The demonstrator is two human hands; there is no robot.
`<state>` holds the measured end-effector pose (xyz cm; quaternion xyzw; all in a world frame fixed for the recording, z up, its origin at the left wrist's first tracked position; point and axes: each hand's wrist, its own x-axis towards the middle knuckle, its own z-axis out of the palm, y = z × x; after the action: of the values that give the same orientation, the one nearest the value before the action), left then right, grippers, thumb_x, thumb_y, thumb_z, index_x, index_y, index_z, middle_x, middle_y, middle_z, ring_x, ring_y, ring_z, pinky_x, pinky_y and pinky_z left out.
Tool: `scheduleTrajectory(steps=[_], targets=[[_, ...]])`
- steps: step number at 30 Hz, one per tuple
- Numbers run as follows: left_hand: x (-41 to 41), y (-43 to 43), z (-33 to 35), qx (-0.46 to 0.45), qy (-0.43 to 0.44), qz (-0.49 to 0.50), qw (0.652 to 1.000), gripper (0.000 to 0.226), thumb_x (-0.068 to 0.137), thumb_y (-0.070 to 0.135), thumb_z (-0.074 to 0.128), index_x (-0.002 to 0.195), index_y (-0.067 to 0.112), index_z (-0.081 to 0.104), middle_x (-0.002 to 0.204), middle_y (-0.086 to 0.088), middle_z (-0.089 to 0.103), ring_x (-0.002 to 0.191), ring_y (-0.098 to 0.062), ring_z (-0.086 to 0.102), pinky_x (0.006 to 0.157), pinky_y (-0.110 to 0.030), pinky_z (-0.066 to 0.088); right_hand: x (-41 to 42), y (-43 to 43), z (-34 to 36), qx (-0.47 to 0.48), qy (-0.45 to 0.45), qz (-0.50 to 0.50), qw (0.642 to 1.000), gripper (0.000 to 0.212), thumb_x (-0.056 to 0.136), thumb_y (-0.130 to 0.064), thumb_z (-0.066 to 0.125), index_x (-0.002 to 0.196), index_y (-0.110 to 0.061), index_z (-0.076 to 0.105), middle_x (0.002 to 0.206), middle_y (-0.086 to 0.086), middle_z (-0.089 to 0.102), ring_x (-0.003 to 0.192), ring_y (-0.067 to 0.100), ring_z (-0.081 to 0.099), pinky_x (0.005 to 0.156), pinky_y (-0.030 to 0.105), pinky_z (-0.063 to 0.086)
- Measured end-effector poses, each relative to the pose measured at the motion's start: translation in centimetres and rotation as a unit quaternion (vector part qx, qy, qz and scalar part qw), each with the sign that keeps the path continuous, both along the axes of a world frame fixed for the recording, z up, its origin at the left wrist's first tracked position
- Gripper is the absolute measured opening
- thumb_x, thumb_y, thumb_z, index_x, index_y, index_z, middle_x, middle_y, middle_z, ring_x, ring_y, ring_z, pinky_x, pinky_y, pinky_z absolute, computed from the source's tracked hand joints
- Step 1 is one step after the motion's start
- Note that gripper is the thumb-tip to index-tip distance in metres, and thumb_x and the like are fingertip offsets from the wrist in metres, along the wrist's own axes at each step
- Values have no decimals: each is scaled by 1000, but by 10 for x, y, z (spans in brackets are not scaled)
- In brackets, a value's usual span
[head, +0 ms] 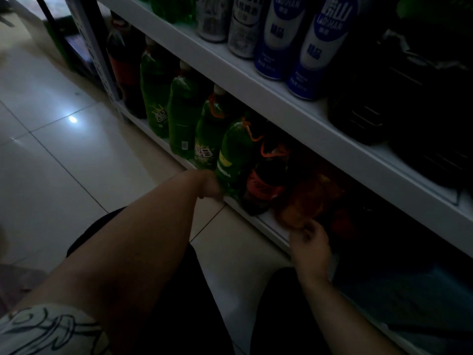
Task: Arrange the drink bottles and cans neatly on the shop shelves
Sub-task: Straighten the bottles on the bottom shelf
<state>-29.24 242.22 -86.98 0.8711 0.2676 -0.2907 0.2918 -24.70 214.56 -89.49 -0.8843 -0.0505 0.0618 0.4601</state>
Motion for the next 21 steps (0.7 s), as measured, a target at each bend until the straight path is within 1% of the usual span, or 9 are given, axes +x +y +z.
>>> scheduleTrajectory(steps=[3, 5, 7, 10, 12, 15, 17, 19, 21], targets=[[4, -9, -7, -30, 53, -19, 998, 59, 89, 35, 65, 138, 11, 44, 134, -10, 52, 109, -24, 59, 74, -30, 50, 24, -16, 20, 16, -10, -89, 996, 46, 82, 1, 60, 127, 0, 53, 122, 16, 60, 109, 28, 57, 85, 23, 39], [8, -16, -7, -45, 62, -42, 996, 54, 90, 39, 62, 135, 12, 47, 133, -8, 52, 101, -18, 59, 71, -28, 50, 34, -18, 42, 21, -63, -125, 990, 35, 81, -2, 58, 117, 0, 57, 110, 13, 62, 103, 28, 58, 84, 25, 39], [12, -24, -7, -55, 55, -59, 995, 55, 91, 43, 58, 136, 15, 45, 136, -6, 48, 98, -16, 54, 73, -30, 49, 37, -17, 60, 32, -100, -117, 988, 25, 80, -8, 60, 105, -2, 59, 99, 8, 60, 94, 25, 59, 83, 29, 43], [16, -36, -9, -63, 6, -77, 995, 58, 91, 41, 57, 143, 21, 39, 141, -6, 44, 115, -23, 49, 95, -41, 46, 49, -8, 78, 49, -80, -64, 994, 19, 76, -18, 64, 91, -6, 63, 92, 6, 64, 88, 25, 62, 85, 40, 53], [21, -46, -13, -102, -46, -48, 993, 54, 90, 36, 61, 139, 18, 45, 136, -10, 50, 116, -28, 52, 101, -43, 45, 69, 3, 83, 17, 1, -16, 1000, 31, 80, -27, 67, 106, -10, 67, 107, 5, 66, 103, 25, 61, 96, 36, 47], [24, -64, -17, -124, -112, 9, 986, 54, 91, 32, 60, 139, 15, 43, 135, -12, 51, 115, -28, 52, 100, -40, 45, 99, 17, 80, 15, 167, 83, 982, 52, 92, -37, 57, 138, -14, 47, 144, 4, 45, 130, 22, 43, 113, 33, 28], [27, -76, -22, -110, -154, 24, 982, 54, 95, 30, 55, 144, 15, 38, 140, -12, 46, 120, -29, 48, 102, -35, 41, 109, 20, 75, 19, 220, 120, 968, 53, 96, -37, 49, 143, -15, 40, 149, 5, 38, 134, 22, 38, 114, 32, 25], [29, -85, -24, -75, -164, 55, 982, 51, 98, 29, 48, 143, 9, 36, 140, -16, 44, 121, -31, 47, 100, -35, 41, 112, 21, 71, -4, 201, 136, 970, 53, 96, -38, 49, 143, -15, 40, 149, 5, 37, 135, 21, 38, 113, 28, 24], [31, -91, -27, -36, -143, 59, 987, 45, 101, 28, 42, 138, 3, 41, 137, -20, 47, 120, -34, 48, 96, -34, 41, 109, 23, 72, -33, 118, 137, 983, 56, 93, -42, 53, 143, -19, 40, 150, 0, 35, 136, 19, 35, 107, 14, 19]])
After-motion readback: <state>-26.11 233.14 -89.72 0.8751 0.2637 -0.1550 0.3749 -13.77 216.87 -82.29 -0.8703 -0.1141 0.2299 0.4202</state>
